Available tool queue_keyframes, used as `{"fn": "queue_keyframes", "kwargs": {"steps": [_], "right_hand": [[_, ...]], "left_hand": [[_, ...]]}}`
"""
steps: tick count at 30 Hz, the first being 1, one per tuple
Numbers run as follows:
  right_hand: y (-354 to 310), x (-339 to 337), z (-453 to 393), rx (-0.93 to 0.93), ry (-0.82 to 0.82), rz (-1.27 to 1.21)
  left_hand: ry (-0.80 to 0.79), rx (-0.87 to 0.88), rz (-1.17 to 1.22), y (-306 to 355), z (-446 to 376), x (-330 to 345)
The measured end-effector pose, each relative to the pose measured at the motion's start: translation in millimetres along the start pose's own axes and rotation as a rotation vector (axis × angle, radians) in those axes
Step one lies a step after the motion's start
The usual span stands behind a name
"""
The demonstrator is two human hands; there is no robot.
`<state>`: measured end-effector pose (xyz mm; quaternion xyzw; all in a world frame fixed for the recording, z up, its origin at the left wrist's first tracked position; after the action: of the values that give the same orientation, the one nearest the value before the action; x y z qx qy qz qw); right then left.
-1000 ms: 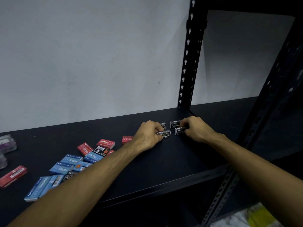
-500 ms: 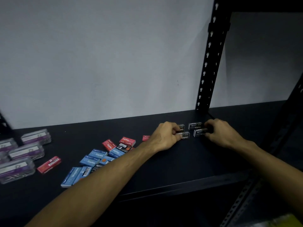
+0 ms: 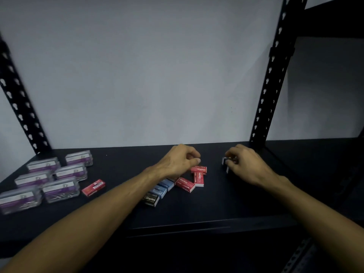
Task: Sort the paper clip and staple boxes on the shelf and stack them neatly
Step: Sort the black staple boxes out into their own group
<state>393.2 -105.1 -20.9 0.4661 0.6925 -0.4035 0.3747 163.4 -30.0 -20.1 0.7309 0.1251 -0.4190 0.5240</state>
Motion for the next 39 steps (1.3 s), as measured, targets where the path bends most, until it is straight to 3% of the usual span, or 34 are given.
{"fn": "queue_keyframes", "kwargs": {"steps": [12, 20, 27, 39], "right_hand": [[-83, 44, -17, -0.156, -0.090, -0.148], [-124, 74, -32, -0.157, -0.152, -0.173], [-129, 79, -39, -0.169, -0.203, -0.078], [-138, 72, -48, -0.235, -0.323, 0.151]], "left_hand": [[0.016, -0.041, -0.078, -51, 53, -54], [-0.089, -0.064, -0.129, -76, 83, -63], [-0.217, -0.060, -0.243, -86, 94, -69], [-0.225, 0.033, -0.445, -84, 96, -63]]}}
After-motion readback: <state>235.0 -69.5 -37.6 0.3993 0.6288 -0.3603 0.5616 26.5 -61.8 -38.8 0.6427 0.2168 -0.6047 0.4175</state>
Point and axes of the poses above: each hand's wrist, its own z-axis away from the middle knuckle, its own x-axis out of the palm, y = z × x, the point moved 1 cm from there along -z, towards the middle knuckle, and after that the axes turned 9 degrees about -x, right-handed, at the moved point
